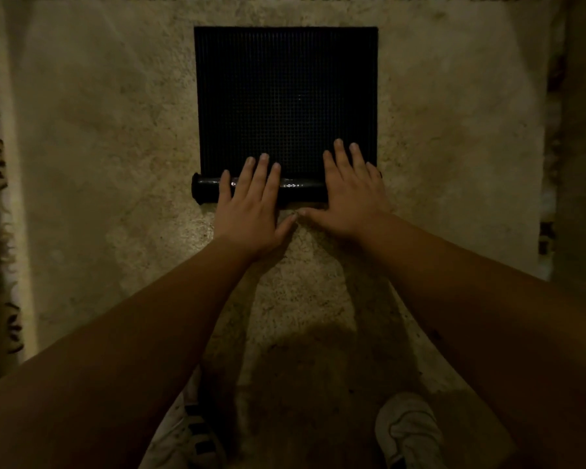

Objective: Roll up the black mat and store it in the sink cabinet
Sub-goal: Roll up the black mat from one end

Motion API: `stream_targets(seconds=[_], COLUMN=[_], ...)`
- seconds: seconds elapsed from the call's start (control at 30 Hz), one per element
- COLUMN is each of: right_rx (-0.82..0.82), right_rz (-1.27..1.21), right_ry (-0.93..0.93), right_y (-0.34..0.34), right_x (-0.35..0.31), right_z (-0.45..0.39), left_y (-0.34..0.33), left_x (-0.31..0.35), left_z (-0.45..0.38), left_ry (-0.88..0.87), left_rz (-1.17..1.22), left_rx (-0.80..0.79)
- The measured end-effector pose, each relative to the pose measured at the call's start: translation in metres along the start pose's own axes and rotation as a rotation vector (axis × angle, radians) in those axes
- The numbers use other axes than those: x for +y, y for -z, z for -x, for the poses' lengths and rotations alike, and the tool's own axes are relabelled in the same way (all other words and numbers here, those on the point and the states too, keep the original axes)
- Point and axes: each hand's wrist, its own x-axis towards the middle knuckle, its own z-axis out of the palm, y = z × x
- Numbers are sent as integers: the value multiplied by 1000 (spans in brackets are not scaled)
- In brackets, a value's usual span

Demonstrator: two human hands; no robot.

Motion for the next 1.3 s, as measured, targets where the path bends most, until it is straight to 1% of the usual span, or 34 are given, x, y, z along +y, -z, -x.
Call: stream_targets(seconds=[0.3, 0.53, 0.97, 1.13, 1.3], right_rx=[-19, -33, 0, -17, 6], right_rz=[-10, 12, 1, -7, 9], right_ry=[-3, -5, 5, 6, -2], right_y=[9, 12, 15, 19, 23], right_x=[0, 0, 3, 5, 6], right_z=[-6, -13, -21, -26, -39], left_y=[14, 14, 22, 26, 32], left_x=[-1, -5, -5, -7, -9], left_z=[-12, -17, -28, -34, -47], left_ry=[12, -7, -4, 13, 28], left_rz=[33, -3, -15, 17, 34], left_rx=[-51, -72, -120, -133, -143])
